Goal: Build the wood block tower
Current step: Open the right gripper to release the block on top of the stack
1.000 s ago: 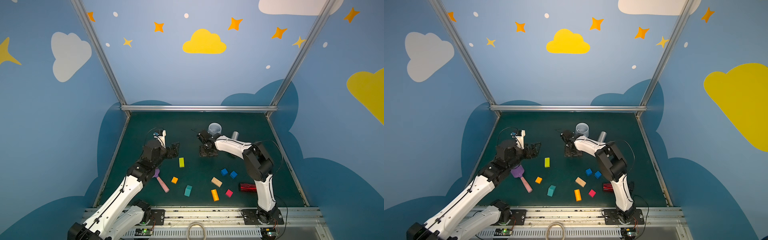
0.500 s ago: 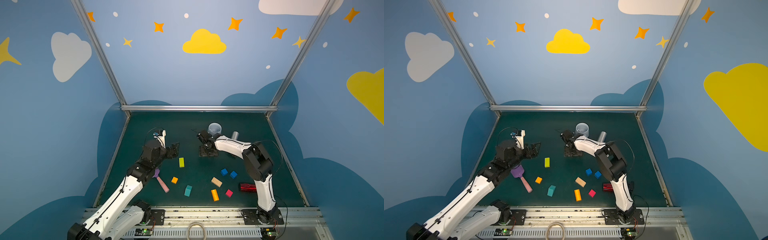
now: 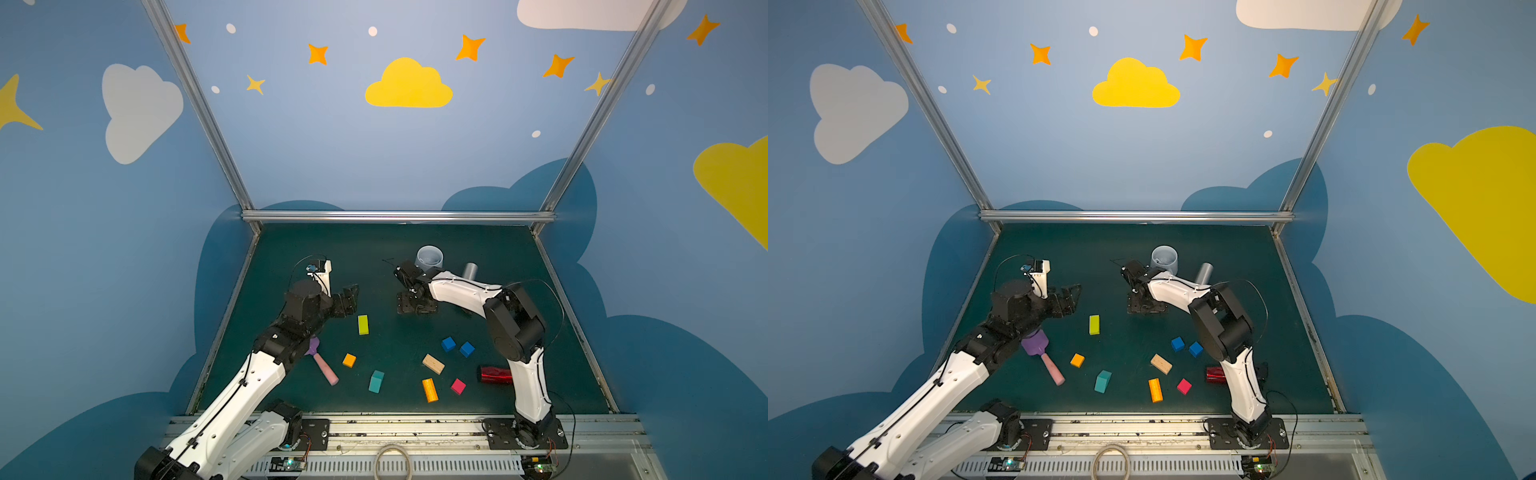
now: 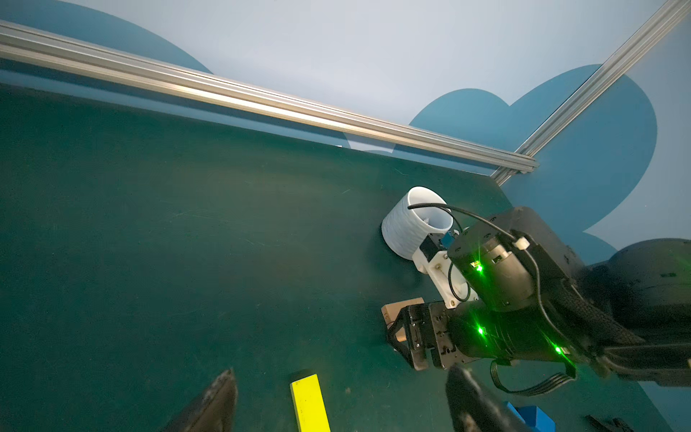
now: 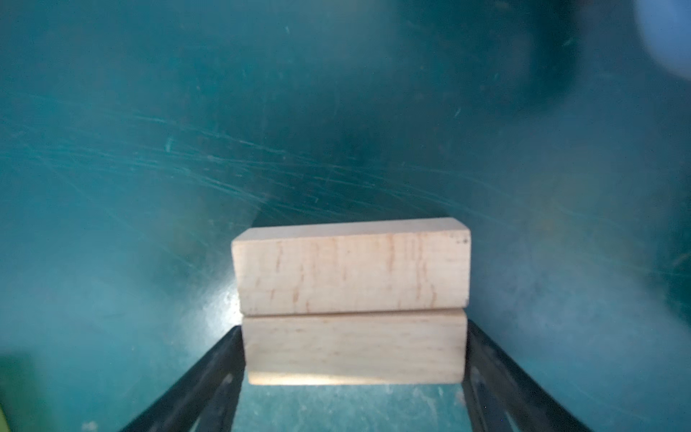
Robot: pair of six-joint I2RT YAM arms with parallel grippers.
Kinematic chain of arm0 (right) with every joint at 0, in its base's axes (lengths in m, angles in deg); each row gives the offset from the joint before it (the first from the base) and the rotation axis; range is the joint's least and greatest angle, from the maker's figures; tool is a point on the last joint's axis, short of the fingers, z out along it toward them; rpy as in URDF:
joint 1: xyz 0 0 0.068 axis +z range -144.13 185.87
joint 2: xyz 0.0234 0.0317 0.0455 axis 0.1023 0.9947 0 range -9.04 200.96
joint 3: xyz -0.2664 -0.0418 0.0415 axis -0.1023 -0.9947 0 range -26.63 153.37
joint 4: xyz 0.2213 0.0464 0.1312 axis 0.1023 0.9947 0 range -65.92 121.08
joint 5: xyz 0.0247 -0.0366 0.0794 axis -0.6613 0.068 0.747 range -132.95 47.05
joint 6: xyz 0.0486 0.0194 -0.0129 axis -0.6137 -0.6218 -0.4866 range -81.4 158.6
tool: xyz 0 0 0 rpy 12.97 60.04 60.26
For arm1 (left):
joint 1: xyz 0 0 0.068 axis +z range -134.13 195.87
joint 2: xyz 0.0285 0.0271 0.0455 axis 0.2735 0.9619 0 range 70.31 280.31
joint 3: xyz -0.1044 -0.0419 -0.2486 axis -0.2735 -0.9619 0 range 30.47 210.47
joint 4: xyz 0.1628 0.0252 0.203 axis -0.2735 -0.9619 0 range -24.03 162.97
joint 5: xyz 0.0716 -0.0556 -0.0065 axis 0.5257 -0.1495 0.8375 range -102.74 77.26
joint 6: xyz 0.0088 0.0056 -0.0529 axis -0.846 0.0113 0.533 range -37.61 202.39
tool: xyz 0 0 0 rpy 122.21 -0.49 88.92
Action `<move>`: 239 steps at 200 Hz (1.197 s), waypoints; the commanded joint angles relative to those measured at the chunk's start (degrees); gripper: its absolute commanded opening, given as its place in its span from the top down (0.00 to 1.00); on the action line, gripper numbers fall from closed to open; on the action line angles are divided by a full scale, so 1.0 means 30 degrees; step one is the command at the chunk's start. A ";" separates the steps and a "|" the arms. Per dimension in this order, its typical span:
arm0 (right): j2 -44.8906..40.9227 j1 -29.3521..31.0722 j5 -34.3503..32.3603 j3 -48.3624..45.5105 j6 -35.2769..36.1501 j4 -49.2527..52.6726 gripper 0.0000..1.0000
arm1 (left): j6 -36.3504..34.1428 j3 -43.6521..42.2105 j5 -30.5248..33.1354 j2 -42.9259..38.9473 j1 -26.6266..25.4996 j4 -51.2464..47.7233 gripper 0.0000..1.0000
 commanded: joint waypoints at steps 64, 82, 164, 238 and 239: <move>0.0117 -0.0023 -0.0305 0.0509 0.0118 0.0631 0.11 | -0.0207 -0.0175 0.0088 -0.0363 -0.0031 0.0116 0.13; 0.0042 0.0013 -0.0419 0.0582 0.0202 0.0722 0.11 | -0.0190 -0.0215 0.0080 -0.0358 -0.0044 0.0122 0.13; -0.0302 0.0097 -0.0236 0.0832 0.0486 0.0605 0.11 | -0.0221 -0.0191 0.0051 -0.0427 -0.0019 0.0176 0.13; -0.0521 0.0131 -0.0177 0.1215 0.0668 0.0825 0.11 | -0.0246 -0.0149 -0.0295 -0.0399 -0.0034 0.0151 0.12; -0.0508 0.0131 -0.0191 0.1217 0.0683 0.0818 0.11 | -0.0246 -0.0132 -0.0327 -0.0397 -0.0039 0.0151 0.12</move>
